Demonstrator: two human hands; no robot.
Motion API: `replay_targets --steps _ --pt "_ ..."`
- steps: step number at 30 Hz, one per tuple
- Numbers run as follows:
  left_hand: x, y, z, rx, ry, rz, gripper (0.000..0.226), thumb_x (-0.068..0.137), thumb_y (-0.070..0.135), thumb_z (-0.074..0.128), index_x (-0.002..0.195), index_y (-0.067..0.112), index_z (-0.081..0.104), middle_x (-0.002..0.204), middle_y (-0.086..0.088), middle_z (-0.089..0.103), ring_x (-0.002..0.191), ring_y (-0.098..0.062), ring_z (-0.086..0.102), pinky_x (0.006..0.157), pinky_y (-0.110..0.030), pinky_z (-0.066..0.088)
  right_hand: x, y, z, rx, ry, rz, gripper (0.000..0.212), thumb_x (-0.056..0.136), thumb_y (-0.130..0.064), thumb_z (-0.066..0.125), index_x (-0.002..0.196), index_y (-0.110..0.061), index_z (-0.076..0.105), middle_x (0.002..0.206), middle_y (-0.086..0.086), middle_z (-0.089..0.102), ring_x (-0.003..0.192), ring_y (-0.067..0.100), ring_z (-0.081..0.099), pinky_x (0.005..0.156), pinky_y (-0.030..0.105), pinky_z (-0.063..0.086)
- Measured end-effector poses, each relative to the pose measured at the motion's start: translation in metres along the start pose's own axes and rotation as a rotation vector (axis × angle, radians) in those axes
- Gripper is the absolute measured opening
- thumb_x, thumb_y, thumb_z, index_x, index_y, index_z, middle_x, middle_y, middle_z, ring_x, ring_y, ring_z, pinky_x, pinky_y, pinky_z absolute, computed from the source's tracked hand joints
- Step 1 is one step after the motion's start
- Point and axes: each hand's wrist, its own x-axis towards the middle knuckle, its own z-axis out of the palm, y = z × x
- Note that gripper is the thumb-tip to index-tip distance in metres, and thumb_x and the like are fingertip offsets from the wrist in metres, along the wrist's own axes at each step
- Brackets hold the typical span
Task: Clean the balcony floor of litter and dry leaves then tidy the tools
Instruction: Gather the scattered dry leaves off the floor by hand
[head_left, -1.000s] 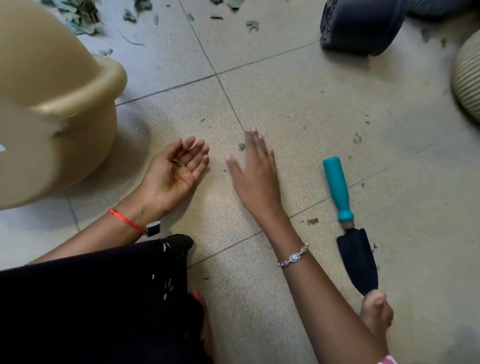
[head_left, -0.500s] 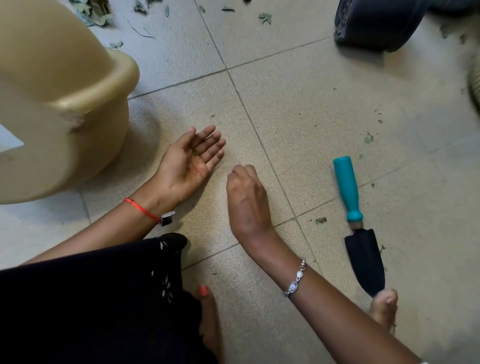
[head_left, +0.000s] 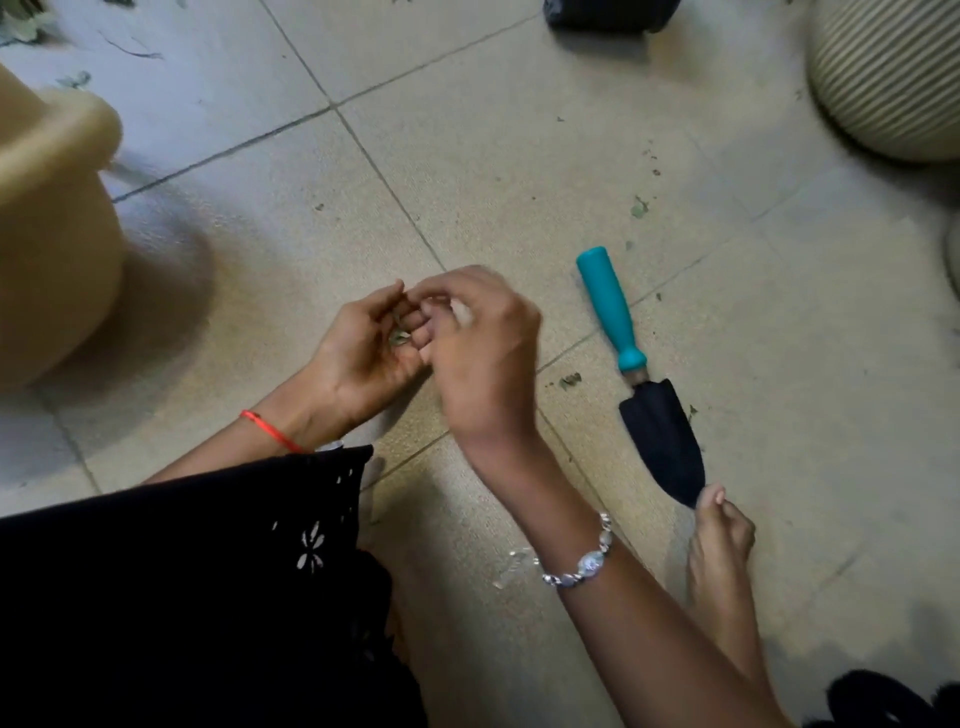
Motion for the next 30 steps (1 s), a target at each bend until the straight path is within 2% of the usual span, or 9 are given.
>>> replay_targets --steps 4,6,9,12,16,20,23,27,30 --pt "0.006 -0.003 0.007 -0.008 0.003 -0.009 0.033 0.099 0.022 0.032 0.074 0.012 0.051 0.065 -0.002 0.056 0.051 -0.008 0.046 0.047 -0.015 0.038 0.0 0.03 -0.039 -0.453 -0.127 0.244 0.022 0.092 -0.004 0.053 0.112 -0.008 0.06 0.116 0.003 0.056 0.102 0.011 0.049 0.084 0.016 0.034" --pt "0.009 -0.002 0.009 -0.011 -0.002 -0.005 0.032 0.099 0.021 0.032 0.073 0.013 0.049 0.064 0.0 0.052 0.054 -0.007 0.039 0.047 -0.015 0.034 -0.007 0.043 -0.05 -0.648 -0.173 0.329 0.021 0.093 -0.004 0.052 0.113 -0.006 0.057 0.12 0.008 0.052 0.11 0.019 0.049 0.085 0.02 0.038" --pt "0.011 -0.001 0.009 0.017 -0.003 -0.011 0.032 0.099 0.021 0.033 0.072 0.013 0.048 0.064 0.0 0.049 0.055 -0.008 0.035 0.047 -0.015 0.031 -0.015 0.051 -0.047 -0.731 -0.176 0.394 0.021 0.092 0.0 0.051 0.112 -0.005 0.057 0.122 0.012 0.05 0.111 0.023 0.049 0.087 0.023 0.042" --pt "0.014 -0.002 0.006 0.045 0.002 -0.014 0.031 0.098 0.021 0.033 0.072 0.014 0.048 0.064 0.001 0.048 0.056 -0.007 0.034 0.052 -0.015 0.028 -0.018 0.05 -0.04 -0.679 -0.163 0.354 0.025 0.091 0.009 0.046 0.106 -0.003 0.062 0.117 0.011 0.054 0.106 0.021 0.052 0.089 0.024 0.043" --pt "0.014 -0.002 0.004 0.064 0.007 -0.028 0.03 0.097 0.022 0.035 0.072 0.014 0.049 0.065 0.001 0.05 0.056 -0.008 0.038 0.051 -0.015 0.033 -0.02 0.044 -0.033 -0.609 -0.104 0.261 0.021 0.082 0.02 0.049 0.086 0.006 0.063 0.095 0.021 0.061 0.088 0.032 0.059 0.073 0.033 0.048" --pt "0.012 -0.003 0.004 0.016 0.012 -0.027 0.036 0.098 0.023 0.037 0.073 0.01 0.058 0.072 -0.005 0.062 0.061 -0.014 0.059 0.054 -0.018 0.051 -0.009 0.05 -0.035 -0.576 -0.146 0.299 0.017 0.087 0.011 0.05 0.086 0.001 0.064 0.093 0.013 0.062 0.087 0.023 0.061 0.071 0.025 0.05" --pt "0.01 -0.002 0.007 0.053 -0.008 -0.034 0.044 0.099 0.023 0.036 0.078 0.005 0.069 0.083 -0.01 0.072 0.074 -0.02 0.071 0.066 -0.026 0.058 0.002 0.035 -0.031 -0.336 -0.075 0.248 0.013 0.084 0.004 0.059 0.087 -0.002 0.07 0.086 0.006 0.067 0.078 0.013 0.064 0.067 0.021 0.053" --pt "0.005 -0.004 0.017 0.141 -0.055 -0.032 0.061 0.1 0.02 0.032 0.054 0.005 0.071 0.062 -0.006 0.068 0.054 -0.012 0.067 0.048 -0.019 0.053 0.01 0.0 -0.019 0.022 -0.135 0.184 0.014 0.086 -0.009 0.065 0.097 -0.009 0.073 0.086 0.004 0.073 0.074 0.01 0.067 0.069 0.017 0.054" --pt "0.007 -0.001 0.025 0.113 -0.069 -0.03 0.043 0.1 0.02 0.032 0.075 0.007 0.065 0.067 -0.001 0.059 0.052 -0.007 0.053 0.046 -0.015 0.044 0.026 0.004 -0.026 0.139 0.025 0.201 0.017 0.088 -0.009 0.063 0.102 -0.005 0.071 0.093 0.003 0.072 0.07 0.005 0.065 0.064 0.008 0.05"
